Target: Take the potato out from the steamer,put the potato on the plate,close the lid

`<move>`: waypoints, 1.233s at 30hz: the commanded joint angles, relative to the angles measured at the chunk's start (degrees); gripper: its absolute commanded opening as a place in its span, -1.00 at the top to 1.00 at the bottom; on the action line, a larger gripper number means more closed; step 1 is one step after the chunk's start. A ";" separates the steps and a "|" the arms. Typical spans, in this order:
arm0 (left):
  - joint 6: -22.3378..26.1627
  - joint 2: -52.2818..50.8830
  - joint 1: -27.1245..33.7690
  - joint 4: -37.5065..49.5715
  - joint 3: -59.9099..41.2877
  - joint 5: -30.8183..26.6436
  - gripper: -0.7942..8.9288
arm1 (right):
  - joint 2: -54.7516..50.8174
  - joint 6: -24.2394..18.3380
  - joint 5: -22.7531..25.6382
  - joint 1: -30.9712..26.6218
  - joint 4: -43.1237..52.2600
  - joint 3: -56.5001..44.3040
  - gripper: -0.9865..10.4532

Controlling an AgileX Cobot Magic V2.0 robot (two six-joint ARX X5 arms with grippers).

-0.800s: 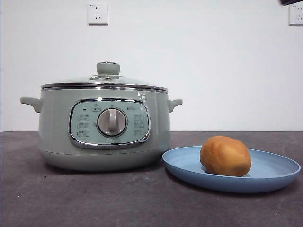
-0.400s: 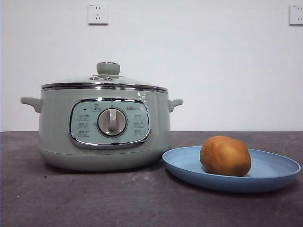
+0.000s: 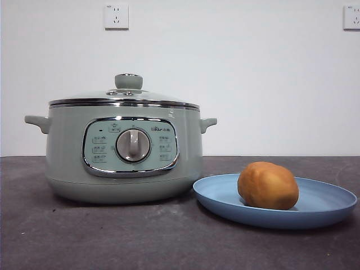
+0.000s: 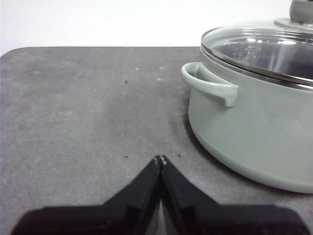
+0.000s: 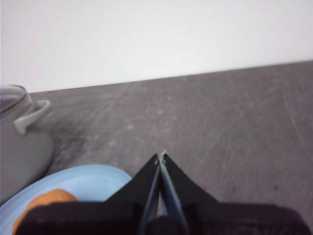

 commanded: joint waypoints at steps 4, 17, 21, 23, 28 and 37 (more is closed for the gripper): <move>-0.22 -0.17 0.17 -0.68 -0.55 0.33 0.84 | -0.33 2.89 0.20 -0.13 -3.39 -1.60 0.83; -0.22 -0.17 0.17 -0.68 -0.55 0.33 0.84 | -0.28 4.83 0.17 -0.13 -5.16 -1.53 0.83; -0.22 -0.17 0.17 -0.68 -0.55 0.33 0.84 | -0.28 4.83 0.17 -0.13 -5.16 -1.51 0.83; -0.22 -0.17 0.17 -0.68 -0.55 0.33 0.84 | -0.28 4.83 0.20 -0.13 -5.16 -1.51 0.83; -0.22 -0.17 0.17 -0.68 -0.55 0.33 0.84 | -0.28 4.83 0.17 -0.13 -5.16 -1.51 0.83; -0.22 -0.17 0.17 -0.68 -0.55 0.33 0.84 | -0.28 4.83 0.20 -0.13 -5.16 -1.51 0.83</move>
